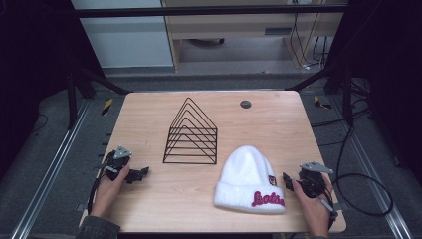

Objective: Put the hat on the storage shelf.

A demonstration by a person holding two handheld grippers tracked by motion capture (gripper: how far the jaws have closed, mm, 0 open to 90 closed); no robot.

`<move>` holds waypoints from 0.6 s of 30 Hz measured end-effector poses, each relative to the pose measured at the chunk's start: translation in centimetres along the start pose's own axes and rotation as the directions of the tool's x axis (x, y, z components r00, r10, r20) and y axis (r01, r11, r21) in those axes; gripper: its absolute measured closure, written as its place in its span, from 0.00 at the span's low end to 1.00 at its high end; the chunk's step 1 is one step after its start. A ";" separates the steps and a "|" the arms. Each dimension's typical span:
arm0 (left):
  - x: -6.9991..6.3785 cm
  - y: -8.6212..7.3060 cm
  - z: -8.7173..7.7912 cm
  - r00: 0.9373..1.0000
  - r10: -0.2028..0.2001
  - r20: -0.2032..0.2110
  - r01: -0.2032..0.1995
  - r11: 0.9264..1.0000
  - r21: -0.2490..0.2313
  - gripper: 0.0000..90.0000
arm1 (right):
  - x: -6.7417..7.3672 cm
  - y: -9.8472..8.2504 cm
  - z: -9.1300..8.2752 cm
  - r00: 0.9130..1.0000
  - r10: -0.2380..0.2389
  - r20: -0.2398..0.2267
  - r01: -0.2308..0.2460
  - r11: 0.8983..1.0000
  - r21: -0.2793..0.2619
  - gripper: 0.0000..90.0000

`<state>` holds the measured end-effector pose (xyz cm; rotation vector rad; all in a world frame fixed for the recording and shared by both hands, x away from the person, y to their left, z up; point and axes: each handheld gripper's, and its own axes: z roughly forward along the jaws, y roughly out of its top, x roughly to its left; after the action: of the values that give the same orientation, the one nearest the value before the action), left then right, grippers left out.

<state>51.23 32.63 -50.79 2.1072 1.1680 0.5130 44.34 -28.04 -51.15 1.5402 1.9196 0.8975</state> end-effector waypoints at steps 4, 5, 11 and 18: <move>0.0 0.0 0.0 1.000 0.001 -0.001 -0.001 1.000 0.000 0.00 | 0.0 0.0 0.0 1.000 0.004 0.003 -0.004 1.000 -0.001 0.29; 0.0 0.0 0.0 1.000 -0.001 0.000 0.001 1.000 0.000 0.00 | 0.0 0.0 0.0 1.000 0.004 0.004 -0.004 1.000 -0.001 0.29; 0.0 0.0 0.0 1.000 -0.001 0.000 0.001 1.000 0.001 0.00 | 0.1 0.0 0.0 1.000 0.009 0.011 -0.009 1.000 -0.001 0.29; 0.0 0.0 0.0 1.000 -0.001 -0.001 0.001 1.000 0.000 0.00 | 0.2 0.1 0.1 1.000 0.018 0.014 -0.018 1.000 -0.002 0.29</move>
<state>51.21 32.65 -50.79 2.1064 1.1697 0.5129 44.38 -27.83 -51.15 1.5613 1.8980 0.8936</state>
